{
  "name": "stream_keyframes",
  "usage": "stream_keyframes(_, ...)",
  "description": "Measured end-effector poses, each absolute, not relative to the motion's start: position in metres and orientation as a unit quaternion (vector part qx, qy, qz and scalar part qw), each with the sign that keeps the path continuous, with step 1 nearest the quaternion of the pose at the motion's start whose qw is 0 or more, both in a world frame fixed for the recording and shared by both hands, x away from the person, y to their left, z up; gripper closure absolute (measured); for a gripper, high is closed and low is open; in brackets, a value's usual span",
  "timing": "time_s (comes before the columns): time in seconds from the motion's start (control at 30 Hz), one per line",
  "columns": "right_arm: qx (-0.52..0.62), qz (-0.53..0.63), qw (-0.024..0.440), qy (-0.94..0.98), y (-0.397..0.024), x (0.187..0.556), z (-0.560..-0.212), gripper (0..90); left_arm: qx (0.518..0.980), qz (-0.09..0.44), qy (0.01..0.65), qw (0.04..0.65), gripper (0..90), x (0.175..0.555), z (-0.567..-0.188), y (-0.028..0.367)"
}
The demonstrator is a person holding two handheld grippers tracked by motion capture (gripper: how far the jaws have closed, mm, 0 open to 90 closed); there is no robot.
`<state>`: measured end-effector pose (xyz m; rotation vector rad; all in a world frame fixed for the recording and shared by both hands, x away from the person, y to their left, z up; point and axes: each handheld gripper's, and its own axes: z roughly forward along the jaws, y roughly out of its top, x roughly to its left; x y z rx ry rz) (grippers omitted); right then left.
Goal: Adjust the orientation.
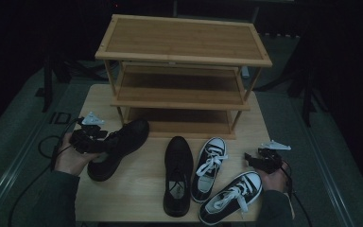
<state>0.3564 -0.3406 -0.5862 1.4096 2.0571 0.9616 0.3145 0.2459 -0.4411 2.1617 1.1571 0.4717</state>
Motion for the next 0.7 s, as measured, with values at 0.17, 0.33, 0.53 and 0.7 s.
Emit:
stream_keyframes(0.17, 0.513, 0.350, 0.232, 0.749, -0.341, 0.356, -0.586, 29.4, 0.826, 0.174, 0.436, 0.312, 49.8, 0.312, -0.441, 0.242)
stream_keyframes(0.33, 0.513, 0.350, 0.232, 0.749, -0.341, 0.356, -0.586, 29.4, 0.830, 0.169, 0.429, 0.315, 50.3, 0.309, -0.441, 0.240)
stream_keyframes(0.53, 0.513, 0.349, 0.233, 0.749, -0.341, 0.356, -0.586, 29.4, 0.837, 0.163, 0.415, 0.316, 51.5, 0.306, -0.442, 0.235)
stream_keyframes(0.7, 0.513, 0.350, 0.232, 0.749, -0.341, 0.356, -0.586, 29.4, 0.842, 0.157, 0.406, 0.319, 51.9, 0.303, -0.443, 0.228)
